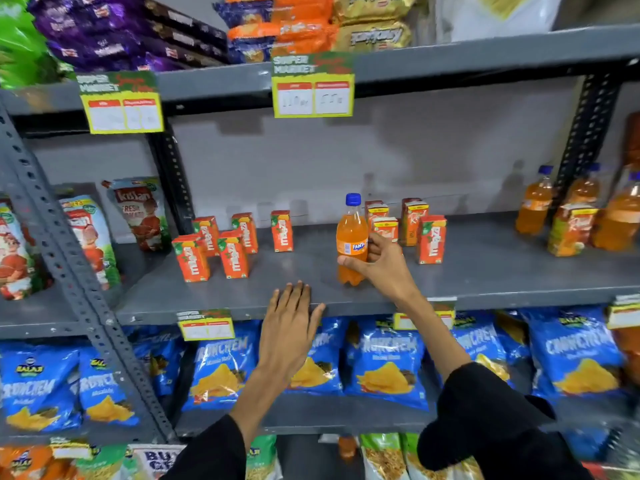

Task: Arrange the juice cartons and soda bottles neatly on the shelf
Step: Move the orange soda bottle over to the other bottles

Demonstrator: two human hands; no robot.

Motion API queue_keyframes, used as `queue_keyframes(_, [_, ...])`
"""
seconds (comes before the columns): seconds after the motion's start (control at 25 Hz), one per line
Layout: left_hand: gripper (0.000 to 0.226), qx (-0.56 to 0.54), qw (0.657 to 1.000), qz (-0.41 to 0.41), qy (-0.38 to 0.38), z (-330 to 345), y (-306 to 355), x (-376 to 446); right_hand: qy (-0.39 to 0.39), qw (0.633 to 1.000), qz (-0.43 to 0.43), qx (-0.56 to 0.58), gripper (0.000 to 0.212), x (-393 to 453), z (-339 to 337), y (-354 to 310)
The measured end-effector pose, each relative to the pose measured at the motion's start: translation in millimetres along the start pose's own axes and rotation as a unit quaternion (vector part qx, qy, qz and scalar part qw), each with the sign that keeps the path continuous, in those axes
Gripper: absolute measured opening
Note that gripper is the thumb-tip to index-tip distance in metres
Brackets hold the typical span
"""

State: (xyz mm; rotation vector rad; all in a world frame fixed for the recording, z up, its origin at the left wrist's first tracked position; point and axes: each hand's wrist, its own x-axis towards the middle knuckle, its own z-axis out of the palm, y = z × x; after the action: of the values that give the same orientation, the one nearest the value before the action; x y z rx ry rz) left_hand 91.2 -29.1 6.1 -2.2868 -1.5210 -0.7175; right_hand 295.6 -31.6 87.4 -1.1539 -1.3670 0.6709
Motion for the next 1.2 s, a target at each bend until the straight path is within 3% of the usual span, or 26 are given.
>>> queue_keyframes(0.24, [0.073, -0.026, 1.000, 0.002, -0.011, 8.4, 106.1, 11.4, 0.072, 0.997, 0.010, -0.031, 0.051, -23.8, -152.4, 19.0])
queue_keyframes(0.44, [0.067, -0.029, 1.000, -0.002, -0.007, 17.7, 151.8, 17.1, 0.141, 0.985, 0.024, -0.098, 0.043, -29.2, -263.6, 43.9])
queue_keyframes(0.56, [0.065, -0.029, 1.000, -0.009, -0.001, 20.6, 165.0, 19.5, 0.176, 0.977, 0.043, -0.109, 0.050, -26.8, -306.1, 55.5])
queue_keyframes(0.68, [0.068, -0.040, 0.999, -0.021, 0.006, 21.3, 166.2, 19.9, 0.192, 0.972, 0.049, -0.123, 0.054, -19.7, -321.3, 61.1])
queue_keyframes(1.2, [0.071, -0.059, 0.997, -0.033, 0.029, 26.9, 168.4, 19.9, 0.239, 0.962, 0.036, -0.128, 0.040, 0.4, -306.2, 69.1])
